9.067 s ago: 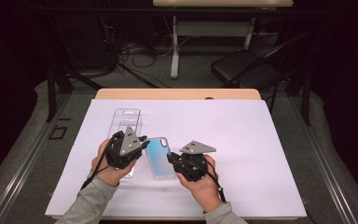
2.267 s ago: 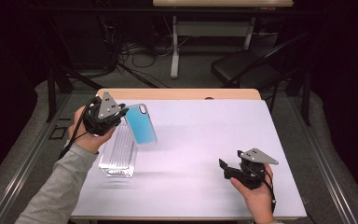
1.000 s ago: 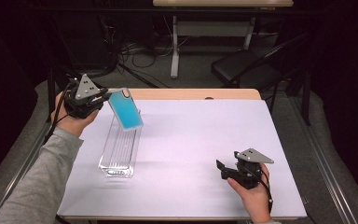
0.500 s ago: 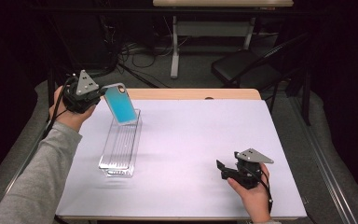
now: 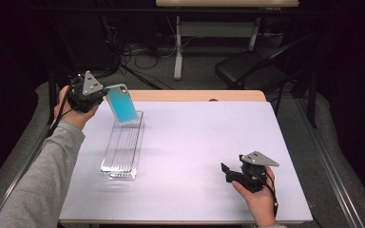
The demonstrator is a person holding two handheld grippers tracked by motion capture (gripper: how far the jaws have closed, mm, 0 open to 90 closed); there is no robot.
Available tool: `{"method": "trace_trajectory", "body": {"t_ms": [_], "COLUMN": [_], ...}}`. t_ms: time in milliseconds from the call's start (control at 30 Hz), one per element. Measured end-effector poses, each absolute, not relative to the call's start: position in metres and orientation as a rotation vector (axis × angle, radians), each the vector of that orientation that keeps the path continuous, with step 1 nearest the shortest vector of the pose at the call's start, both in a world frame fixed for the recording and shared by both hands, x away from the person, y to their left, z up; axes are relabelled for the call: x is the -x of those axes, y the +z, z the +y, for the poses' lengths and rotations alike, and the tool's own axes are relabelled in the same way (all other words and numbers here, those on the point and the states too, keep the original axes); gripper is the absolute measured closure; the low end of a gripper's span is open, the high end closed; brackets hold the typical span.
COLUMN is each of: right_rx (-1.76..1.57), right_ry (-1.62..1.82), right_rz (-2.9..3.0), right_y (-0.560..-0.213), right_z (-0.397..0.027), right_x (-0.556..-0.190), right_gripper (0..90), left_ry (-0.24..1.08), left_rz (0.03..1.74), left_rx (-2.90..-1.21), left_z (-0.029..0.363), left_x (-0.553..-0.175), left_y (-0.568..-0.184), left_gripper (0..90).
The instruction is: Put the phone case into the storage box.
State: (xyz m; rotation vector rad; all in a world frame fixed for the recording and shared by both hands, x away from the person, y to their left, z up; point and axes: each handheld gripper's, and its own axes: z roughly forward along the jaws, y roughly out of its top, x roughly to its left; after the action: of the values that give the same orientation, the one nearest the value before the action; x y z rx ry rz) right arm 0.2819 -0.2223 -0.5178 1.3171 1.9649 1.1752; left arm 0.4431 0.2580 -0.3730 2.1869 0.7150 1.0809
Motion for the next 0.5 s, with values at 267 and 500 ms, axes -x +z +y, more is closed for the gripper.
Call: {"method": "trace_trajectory", "body": {"t_ms": [267,500], "right_rx": [-1.321,-1.328], "right_ry": [1.175,1.174], "right_rz": [1.968,1.964], "right_y": [-0.519,-0.520], "right_z": [-0.222,-0.222], "right_x": [-0.282,-0.282], "right_gripper": [24.1,24.1], "left_ry": [1.112,1.129], "left_rz": [0.706,0.707], "left_rx": [-2.197,-2.209], "left_z": [0.256,0.258], "left_x": [-0.457,-0.469], "left_y": [-0.386,-0.400], "left_gripper": [80.0,80.0]}}
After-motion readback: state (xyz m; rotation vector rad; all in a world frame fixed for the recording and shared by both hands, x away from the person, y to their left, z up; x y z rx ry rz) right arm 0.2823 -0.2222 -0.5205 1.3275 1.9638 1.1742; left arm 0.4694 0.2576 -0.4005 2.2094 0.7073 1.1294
